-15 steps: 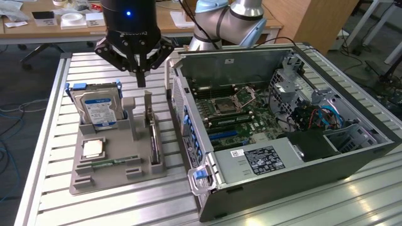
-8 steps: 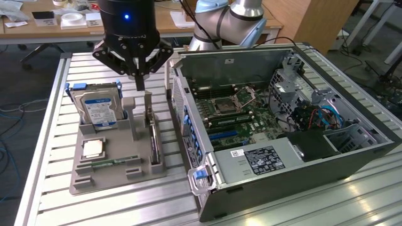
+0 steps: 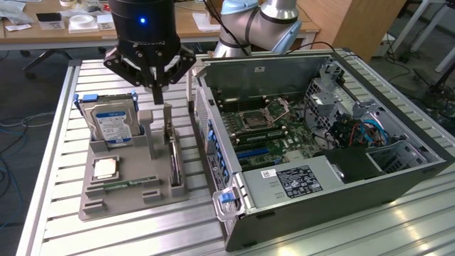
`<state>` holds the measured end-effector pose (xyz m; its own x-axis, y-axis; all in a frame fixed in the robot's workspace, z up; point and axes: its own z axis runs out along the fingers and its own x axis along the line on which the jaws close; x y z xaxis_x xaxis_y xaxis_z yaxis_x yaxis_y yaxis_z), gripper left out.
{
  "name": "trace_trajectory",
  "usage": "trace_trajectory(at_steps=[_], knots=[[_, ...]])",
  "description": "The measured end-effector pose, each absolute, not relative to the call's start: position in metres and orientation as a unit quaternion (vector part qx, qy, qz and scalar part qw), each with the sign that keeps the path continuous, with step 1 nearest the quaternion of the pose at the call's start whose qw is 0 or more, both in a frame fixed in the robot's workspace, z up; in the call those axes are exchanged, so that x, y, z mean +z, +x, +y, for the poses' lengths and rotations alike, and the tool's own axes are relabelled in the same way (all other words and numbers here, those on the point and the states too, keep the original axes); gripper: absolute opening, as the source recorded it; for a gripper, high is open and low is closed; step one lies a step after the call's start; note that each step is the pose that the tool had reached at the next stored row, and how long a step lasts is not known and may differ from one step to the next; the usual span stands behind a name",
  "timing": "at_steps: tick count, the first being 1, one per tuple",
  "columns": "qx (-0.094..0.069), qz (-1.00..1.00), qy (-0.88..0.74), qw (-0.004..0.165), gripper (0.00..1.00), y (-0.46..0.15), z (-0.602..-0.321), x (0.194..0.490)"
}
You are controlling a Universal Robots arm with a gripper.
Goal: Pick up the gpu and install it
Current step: 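Reach for the gpu, then pick up the gpu and move the gpu toward the slot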
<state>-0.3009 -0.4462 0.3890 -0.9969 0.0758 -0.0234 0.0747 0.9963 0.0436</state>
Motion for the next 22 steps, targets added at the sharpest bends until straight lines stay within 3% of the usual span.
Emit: trace_trajectory(at_steps=[17, 20, 22], knots=[[0.021, 0.999, 0.038, 0.013, 0.11, -0.301, -0.4477, 0.389], [0.021, 0.999, 0.038, 0.013, 0.29, -0.301, -0.4477, 0.389], [0.021, 0.999, 0.038, 0.013, 0.35, -0.301, -0.4477, 0.389]])
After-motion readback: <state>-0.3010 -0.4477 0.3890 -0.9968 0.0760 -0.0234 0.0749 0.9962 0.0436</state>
